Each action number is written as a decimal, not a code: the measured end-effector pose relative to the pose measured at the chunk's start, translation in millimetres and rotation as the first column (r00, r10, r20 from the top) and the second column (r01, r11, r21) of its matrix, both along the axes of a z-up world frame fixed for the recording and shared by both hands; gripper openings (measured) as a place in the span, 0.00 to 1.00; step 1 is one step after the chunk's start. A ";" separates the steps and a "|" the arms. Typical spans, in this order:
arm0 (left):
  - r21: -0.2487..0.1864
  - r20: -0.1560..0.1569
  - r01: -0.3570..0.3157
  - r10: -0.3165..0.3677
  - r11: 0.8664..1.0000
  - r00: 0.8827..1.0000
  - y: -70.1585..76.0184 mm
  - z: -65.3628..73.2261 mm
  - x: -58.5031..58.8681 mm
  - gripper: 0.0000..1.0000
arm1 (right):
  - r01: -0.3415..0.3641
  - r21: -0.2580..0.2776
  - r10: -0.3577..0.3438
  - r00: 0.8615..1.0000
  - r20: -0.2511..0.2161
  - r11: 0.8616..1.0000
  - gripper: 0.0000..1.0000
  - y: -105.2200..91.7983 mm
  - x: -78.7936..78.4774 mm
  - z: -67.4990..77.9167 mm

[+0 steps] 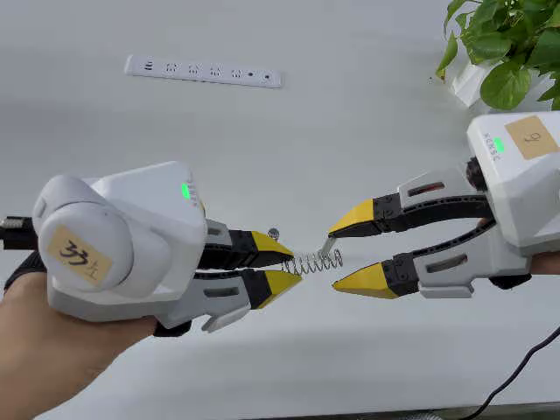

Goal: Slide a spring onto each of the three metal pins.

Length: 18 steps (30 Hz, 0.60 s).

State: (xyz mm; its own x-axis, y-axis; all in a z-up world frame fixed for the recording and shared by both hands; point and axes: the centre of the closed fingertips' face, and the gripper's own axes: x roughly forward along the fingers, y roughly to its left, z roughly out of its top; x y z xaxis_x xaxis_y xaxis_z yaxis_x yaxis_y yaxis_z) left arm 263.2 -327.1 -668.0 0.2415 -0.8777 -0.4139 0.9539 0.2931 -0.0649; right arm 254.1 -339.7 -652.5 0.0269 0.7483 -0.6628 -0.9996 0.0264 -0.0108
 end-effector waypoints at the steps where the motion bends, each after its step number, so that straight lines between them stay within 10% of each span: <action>1: -0.002 0.000 0.000 0.000 1.000 1.000 0.2 0.3 -0.3 0.07 | -0.002 -0.001 0.002 1.000 0.000 1.000 0.21 0.7 -0.1 0.2; 18: -0.025 -0.006 -0.005 0.005 1.000 1.000 -0.3 2.2 -2.5 0.07 | -0.035 -0.018 0.035 0.999 0.003 0.999 0.06 4.4 0.1 1.0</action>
State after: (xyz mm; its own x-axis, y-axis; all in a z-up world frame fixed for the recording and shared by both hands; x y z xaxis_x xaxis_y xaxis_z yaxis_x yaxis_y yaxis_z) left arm 260.7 -327.4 -665.8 0.2431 -0.8865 -0.3937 0.9521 0.2957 -0.0780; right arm 254.2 -335.3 -651.5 0.0029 0.7370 -0.6759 -0.9999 -0.0088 -0.0139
